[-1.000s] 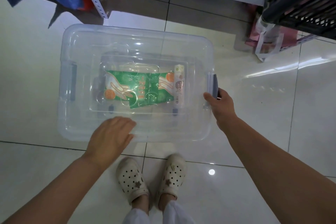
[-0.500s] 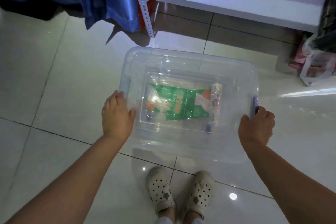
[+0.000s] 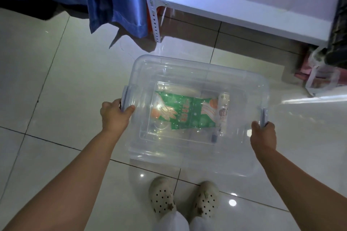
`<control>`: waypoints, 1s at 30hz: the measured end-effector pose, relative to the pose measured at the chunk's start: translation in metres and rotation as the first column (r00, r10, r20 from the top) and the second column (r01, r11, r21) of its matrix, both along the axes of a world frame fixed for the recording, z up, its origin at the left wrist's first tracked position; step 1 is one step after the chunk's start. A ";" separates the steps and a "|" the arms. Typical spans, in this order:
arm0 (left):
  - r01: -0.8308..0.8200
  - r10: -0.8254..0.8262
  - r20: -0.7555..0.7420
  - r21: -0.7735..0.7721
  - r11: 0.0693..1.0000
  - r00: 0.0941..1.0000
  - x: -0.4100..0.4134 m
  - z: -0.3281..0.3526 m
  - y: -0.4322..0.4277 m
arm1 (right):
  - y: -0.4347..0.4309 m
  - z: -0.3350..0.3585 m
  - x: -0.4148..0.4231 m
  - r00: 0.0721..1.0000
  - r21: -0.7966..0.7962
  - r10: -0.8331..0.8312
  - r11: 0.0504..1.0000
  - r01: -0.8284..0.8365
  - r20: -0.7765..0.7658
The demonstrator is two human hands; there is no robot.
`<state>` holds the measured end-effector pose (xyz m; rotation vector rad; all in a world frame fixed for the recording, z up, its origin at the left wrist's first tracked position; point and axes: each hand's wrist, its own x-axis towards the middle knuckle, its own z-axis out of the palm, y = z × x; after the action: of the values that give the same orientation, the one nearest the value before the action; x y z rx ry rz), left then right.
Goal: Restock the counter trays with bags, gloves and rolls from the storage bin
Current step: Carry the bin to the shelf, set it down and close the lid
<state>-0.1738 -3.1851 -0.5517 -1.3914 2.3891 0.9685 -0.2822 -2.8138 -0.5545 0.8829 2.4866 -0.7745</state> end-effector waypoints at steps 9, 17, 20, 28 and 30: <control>0.061 -0.076 -0.090 -0.153 0.986 0.993 -0.001 0.000 0.022 | 0.011 0.001 -0.004 0.999 -0.096 0.027 0.995 -0.023 0.041; -0.254 0.254 0.014 0.123 0.959 0.967 0.009 0.019 0.042 | 0.026 0.028 -0.007 0.997 -0.198 0.035 0.980 -0.022 0.065; -0.223 0.225 -0.029 0.053 0.973 0.974 -0.008 0.055 0.051 | 0.042 0.063 -0.006 0.997 -0.219 0.003 0.976 0.014 0.076; -0.050 0.029 -0.156 -0.131 0.990 0.987 -0.077 0.202 0.069 | 0.083 0.200 -0.016 0.981 -0.402 -0.179 0.895 0.195 0.076; -0.015 -0.013 -0.177 -0.153 0.988 0.984 -0.100 0.236 0.070 | 0.089 0.232 -0.025 0.974 -0.466 -0.213 0.856 0.226 0.080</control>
<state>-0.2736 -3.1154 -0.3153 -1.4119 2.6446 0.9629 -0.3069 -2.7249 -0.3224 0.9850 2.0448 -1.3652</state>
